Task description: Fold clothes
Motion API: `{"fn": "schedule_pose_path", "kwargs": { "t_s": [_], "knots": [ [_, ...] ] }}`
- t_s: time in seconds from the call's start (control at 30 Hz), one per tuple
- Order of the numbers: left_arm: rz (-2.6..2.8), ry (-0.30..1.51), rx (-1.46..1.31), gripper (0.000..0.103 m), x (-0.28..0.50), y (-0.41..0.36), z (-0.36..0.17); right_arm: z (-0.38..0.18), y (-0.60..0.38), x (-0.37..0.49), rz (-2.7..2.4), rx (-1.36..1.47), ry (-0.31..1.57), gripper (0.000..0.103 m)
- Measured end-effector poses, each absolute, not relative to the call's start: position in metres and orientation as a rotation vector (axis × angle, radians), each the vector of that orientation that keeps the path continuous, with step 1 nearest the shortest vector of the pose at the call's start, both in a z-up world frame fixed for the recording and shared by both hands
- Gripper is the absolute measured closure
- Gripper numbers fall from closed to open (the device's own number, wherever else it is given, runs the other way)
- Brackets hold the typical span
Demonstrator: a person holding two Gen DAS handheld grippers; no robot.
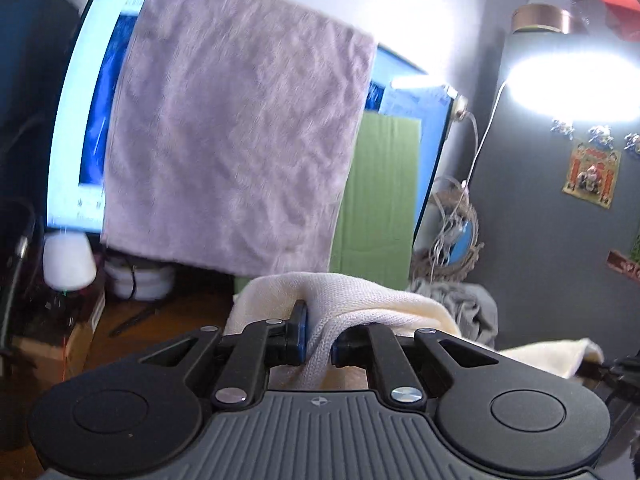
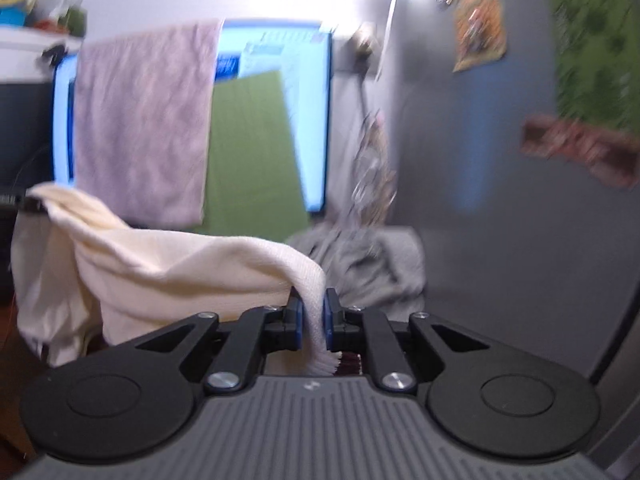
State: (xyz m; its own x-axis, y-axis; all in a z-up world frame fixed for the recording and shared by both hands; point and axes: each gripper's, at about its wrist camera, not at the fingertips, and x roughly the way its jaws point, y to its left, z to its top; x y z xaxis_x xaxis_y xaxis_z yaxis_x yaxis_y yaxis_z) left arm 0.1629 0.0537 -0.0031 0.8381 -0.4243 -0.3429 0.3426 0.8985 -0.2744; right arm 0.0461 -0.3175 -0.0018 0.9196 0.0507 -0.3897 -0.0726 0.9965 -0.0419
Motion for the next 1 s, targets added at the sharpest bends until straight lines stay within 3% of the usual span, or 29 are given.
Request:
{"fn": "schedule_pose_path", "kwargs": {
  "t_s": [0.2, 0.3, 0.37, 0.53, 0.67, 0.8, 1.0],
  "knots": [
    [-0.459, 0.561, -0.231, 0.090, 0.174, 0.065, -0.044, -0.060, -0.299, 0.070, 0.068, -0.097, 0.577, 0.091],
    [-0.460, 0.578, -0.221, 0.077, 0.169, 0.068, -0.046, -0.074, -0.298, 0.078, 0.054, -0.089, 0.623, 0.090],
    [-0.459, 0.576, -0.215, 0.063, 0.159, 0.073, -0.045, -0.074, -0.299, 0.080, 0.054, -0.088, 0.626, 0.089],
    [-0.438, 0.574, -0.184, 0.042, 0.131, 0.085, -0.045, -0.052, -0.300, 0.065, 0.100, -0.115, 0.566, 0.061],
    [-0.387, 0.595, -0.132, 0.035, 0.111, 0.087, -0.059, -0.038, -0.297, 0.051, 0.143, -0.140, 0.532, 0.046],
    [-0.358, 0.661, -0.132, 0.032, 0.109, 0.085, -0.085, -0.032, -0.275, 0.043, 0.216, -0.190, 0.469, 0.022],
    [-0.371, 0.705, -0.149, 0.032, 0.110, 0.074, -0.107, -0.028, -0.221, 0.054, 0.382, -0.302, 0.411, 0.010]
  ]
}}
